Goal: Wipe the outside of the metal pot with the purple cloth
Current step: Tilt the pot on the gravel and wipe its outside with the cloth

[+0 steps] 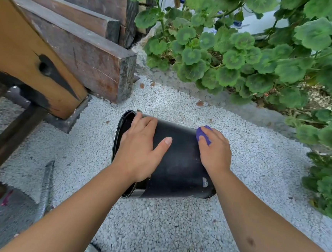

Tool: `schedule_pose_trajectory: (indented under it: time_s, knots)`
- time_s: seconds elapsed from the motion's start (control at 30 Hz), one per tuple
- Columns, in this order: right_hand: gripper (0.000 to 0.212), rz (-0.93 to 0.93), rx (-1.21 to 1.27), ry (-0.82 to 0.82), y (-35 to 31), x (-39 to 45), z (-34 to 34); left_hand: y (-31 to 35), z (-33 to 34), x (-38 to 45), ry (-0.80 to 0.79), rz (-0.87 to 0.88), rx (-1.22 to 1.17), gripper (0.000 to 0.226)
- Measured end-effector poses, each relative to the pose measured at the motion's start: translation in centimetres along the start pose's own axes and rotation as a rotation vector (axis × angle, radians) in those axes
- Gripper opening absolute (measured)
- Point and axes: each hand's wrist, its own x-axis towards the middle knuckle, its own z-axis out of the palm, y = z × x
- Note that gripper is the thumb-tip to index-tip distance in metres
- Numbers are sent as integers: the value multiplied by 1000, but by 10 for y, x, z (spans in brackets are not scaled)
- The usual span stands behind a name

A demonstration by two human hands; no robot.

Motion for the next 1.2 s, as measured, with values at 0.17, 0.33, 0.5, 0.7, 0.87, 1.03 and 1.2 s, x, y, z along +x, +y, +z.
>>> schedule_pose_trajectory:
  time_s: [0.17, 0.33, 0.5, 0.7, 0.87, 1.03, 1.2]
  knots:
    - [33, -13, 161, 41, -45, -13, 4, -7, 1, -15, 245, -121, -215, 66]
    - [35, -306, 191, 69, -126, -68, 28, -14, -9, -8, 144, -28, -220, 53]
    - [36, -323, 8, 163, -96, -84, 30, -25, -10, -5, 106, -79, -161, 69]
    - [49, 34, -91, 214, -40, -83, 22, -25, -1, 0, 87, -100, -166, 61]
    - [50, 181, -22, 195, -26, -74, 19, -23, 3, -2, 224, -161, -191, 58]
    - [48, 205, 70, 179, -19, -69, 19, -19, 1, -15, 455, -262, -274, 48]
    - [43, 246, 217, 159, -16, -61, 11, -25, 6, -30, 224, -118, -197, 76]
